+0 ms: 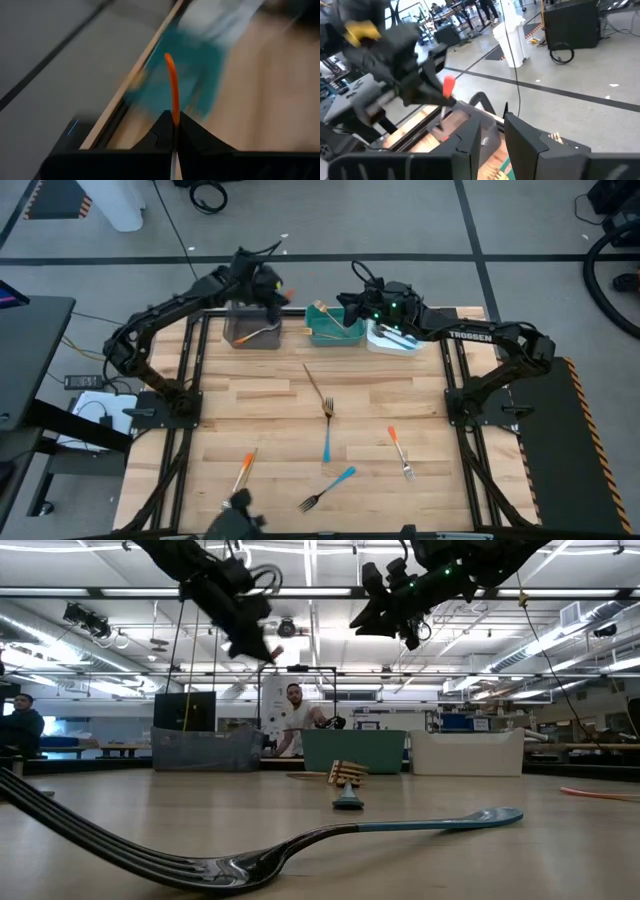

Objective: Sort silverware by color (type)
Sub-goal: Put the right orange fork into the black transparent bin

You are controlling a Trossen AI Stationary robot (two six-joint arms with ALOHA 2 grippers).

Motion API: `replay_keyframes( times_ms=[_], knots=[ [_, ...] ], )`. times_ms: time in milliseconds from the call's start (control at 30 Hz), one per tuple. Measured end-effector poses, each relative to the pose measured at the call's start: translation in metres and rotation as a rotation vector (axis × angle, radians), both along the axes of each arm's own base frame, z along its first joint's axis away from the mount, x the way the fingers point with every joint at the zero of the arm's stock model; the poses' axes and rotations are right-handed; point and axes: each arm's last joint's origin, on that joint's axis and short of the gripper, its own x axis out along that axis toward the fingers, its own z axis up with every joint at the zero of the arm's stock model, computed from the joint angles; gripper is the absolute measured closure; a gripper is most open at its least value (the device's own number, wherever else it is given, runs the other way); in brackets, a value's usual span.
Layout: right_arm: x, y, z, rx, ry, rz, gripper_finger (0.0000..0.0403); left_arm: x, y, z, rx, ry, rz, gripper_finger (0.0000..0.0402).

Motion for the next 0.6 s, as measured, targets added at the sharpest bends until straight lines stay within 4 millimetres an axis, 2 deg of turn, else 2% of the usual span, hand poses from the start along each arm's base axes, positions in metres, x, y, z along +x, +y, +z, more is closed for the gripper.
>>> replay_keyframes(
  times_ms=[100,233,400,600],
  knots=[
    [-0.002,-0.003,-0.001,0.004,0.010,-0.009,0.0311,-0.022,0.008,-0.016,-0.012,0.194,0.059,0.0389],
    [-0.004,-0.007,-0.002,0.006,0.019,-0.028,0.0312,-0.041,0.016,-0.042,-0.065,0.273,0.121,0.0389],
    [-0.008,-0.013,-0.002,0.007,0.018,-0.052,0.0312,-0.051,0.019,-0.066,-0.053,0.317,0.189,0.0367],
    [-0.010,-0.017,-0.001,0.005,0.011,-0.068,0.0312,-0.052,0.019,-0.073,-0.028,0.329,0.210,0.0326]
  ],
)
